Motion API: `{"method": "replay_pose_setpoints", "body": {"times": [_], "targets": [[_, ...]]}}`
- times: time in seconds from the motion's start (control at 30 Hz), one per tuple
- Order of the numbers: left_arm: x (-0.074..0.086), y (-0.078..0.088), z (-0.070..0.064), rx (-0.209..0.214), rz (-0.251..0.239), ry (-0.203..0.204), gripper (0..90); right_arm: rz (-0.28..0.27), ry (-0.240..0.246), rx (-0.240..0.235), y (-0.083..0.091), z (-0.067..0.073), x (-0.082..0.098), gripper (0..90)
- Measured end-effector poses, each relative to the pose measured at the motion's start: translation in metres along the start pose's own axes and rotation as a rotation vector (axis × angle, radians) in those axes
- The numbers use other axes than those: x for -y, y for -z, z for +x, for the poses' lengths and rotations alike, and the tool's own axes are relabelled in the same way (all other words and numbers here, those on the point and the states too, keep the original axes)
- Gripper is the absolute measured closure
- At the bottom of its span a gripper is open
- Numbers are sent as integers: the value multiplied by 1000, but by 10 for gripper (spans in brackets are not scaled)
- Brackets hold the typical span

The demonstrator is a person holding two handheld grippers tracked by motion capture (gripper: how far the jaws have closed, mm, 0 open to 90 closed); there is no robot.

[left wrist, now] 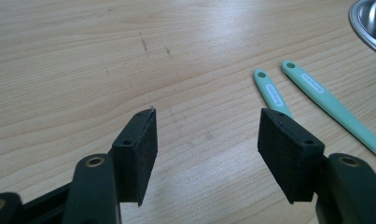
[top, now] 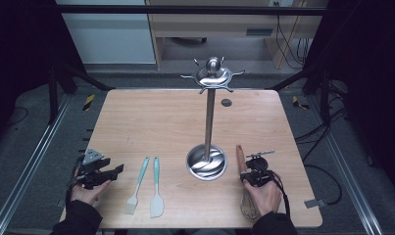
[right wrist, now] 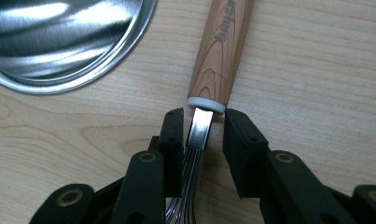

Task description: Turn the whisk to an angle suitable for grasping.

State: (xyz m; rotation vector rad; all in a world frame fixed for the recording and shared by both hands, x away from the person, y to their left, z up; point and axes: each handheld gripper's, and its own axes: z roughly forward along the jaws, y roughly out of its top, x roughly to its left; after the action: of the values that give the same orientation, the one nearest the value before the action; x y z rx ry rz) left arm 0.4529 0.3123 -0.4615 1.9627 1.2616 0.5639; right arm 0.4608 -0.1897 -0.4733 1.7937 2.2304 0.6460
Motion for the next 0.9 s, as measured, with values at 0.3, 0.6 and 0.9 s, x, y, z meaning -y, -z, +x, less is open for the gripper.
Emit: {"method": "replay_pose_setpoints", "body": {"times": [0.3,0.6,0.9], "targets": [[0,0,0,3,-2,-1,384,31,11,-2,-1,-1,-1,809],[0,0,-1,9,-3,-3,388,37,104,-14,2,-11,2,808],[0,-1,-1,9,2,-9,389,30,96,-24,1,-12,3,805]]}}
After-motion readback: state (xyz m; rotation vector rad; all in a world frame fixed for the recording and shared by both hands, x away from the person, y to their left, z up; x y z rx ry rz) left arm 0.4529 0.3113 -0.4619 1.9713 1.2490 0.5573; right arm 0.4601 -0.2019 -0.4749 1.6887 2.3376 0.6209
